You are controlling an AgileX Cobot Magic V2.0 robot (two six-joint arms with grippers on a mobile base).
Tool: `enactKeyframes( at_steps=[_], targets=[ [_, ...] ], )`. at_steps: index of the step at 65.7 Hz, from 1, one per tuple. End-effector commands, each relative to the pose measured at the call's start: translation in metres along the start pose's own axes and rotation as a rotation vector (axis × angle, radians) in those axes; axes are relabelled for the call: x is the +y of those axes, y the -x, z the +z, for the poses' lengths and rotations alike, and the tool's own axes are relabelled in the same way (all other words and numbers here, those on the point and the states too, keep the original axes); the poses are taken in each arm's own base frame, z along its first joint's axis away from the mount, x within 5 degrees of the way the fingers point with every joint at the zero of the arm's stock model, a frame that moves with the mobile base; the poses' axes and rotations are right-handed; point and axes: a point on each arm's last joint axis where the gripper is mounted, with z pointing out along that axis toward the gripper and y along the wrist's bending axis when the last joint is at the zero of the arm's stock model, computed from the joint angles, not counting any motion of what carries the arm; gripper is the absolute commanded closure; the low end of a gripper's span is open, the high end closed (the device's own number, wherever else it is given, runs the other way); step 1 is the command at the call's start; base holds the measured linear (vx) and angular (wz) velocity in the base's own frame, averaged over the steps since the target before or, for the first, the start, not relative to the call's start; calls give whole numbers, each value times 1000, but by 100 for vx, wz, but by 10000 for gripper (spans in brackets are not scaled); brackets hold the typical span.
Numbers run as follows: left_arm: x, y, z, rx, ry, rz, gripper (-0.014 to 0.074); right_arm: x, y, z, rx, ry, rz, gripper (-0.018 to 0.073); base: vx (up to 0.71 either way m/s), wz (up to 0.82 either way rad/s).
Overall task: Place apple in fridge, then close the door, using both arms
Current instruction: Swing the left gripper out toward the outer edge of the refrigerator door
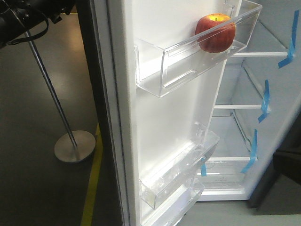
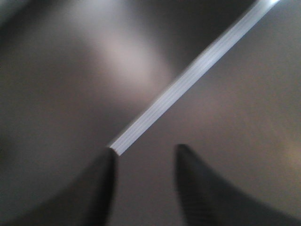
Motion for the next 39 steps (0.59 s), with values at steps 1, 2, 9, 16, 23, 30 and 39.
enactKeyframes(
  at_steps=[1, 2, 9, 16, 23, 30, 39],
  targets=[
    [-38, 2, 4, 5, -120, 27, 216, 1, 9, -3, -54, 0, -3, 561, 0, 0],
    [-39, 1, 5, 13, -123, 30, 216, 1, 9, -3, -53, 1, -3, 561, 0, 0],
    [-44, -10, 10, 65, -153, 39, 216, 1, 9, -3, -53, 1, -3, 561, 0, 0],
    [-52, -23, 15, 133, -209, 46, 216, 1, 9, -3, -53, 1, -3, 561, 0, 0],
    [-60, -38, 19, 204, -274, 50, 216, 1, 9, -3, -49, 5, -3, 561, 0, 0],
    [-69, -53, 24, 268, -326, 49, 216, 1, 9, -3, -48, 6, -3, 561, 0, 0],
    [-82, -83, 33, 394, -381, 35, 216, 1, 9, -3, -48, 5, -3, 561, 0, 0]
  ],
)
